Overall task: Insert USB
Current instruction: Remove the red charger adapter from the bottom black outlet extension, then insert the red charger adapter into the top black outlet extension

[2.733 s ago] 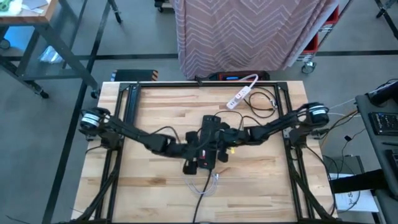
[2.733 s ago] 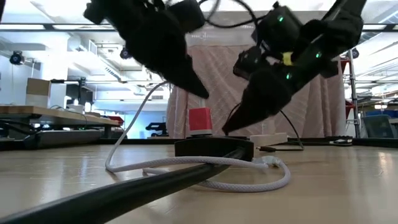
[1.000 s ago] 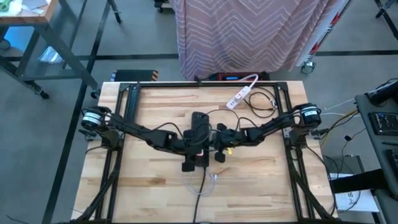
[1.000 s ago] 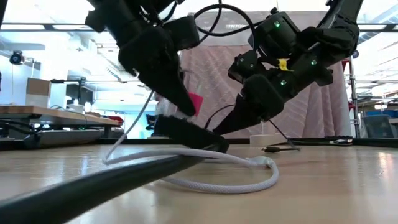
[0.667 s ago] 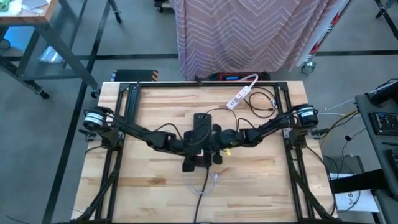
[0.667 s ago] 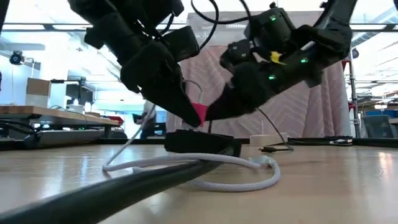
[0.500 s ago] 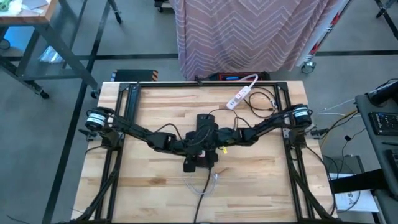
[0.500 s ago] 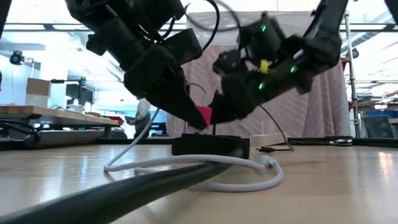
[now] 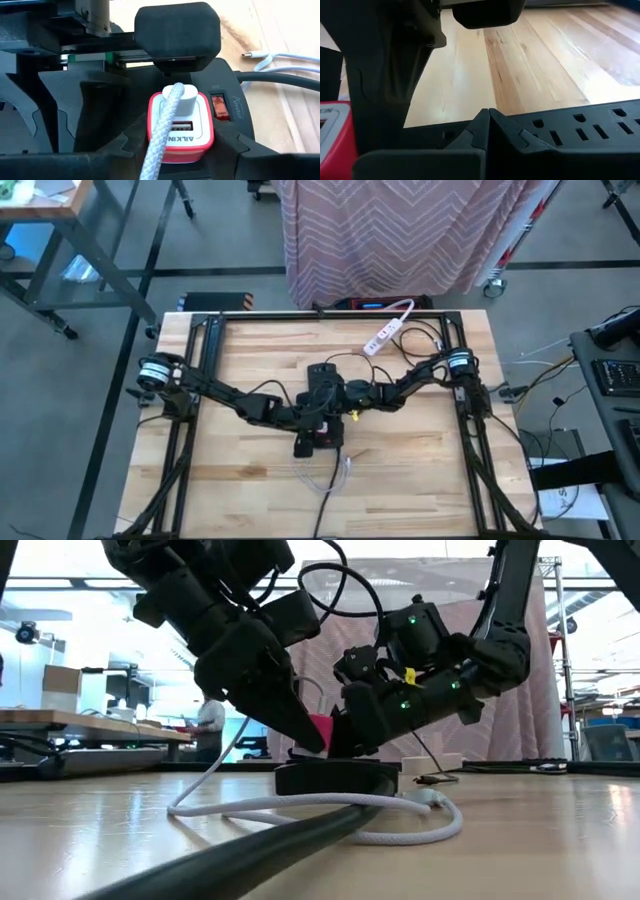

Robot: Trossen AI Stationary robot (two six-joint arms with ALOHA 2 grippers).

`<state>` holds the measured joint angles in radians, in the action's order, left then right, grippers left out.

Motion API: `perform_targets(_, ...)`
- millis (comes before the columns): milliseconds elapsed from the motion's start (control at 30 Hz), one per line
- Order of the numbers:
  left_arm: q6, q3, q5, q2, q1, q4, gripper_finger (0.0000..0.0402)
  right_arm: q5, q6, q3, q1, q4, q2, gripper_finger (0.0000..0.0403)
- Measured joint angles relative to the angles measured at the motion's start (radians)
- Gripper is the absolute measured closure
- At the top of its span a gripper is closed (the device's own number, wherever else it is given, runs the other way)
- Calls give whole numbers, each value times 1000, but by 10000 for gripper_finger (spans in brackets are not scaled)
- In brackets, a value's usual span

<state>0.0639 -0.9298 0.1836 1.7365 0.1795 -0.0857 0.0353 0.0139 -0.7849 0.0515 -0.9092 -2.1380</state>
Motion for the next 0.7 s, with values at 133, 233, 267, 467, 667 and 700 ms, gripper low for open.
perform_targets(133,-1,0,27,-3,-2,6,276,-4,-11,0,4,0,0,403)
perform_targets(233,28,0,60,-4,-2,8,276,-8,-14,0,6,0,0,403)
perform_targets(267,44,1,69,-6,-2,7,276,-8,-14,0,7,0,0,403)
perform_targets(467,127,22,192,-79,-1,-95,276,-4,-14,0,7,0,0,403)
perform_targets(667,157,92,207,-152,12,-139,276,4,-7,0,8,0,0,403)
perform_targets(700,168,105,223,-179,12,-124,276,10,-5,0,9,0,0,403)
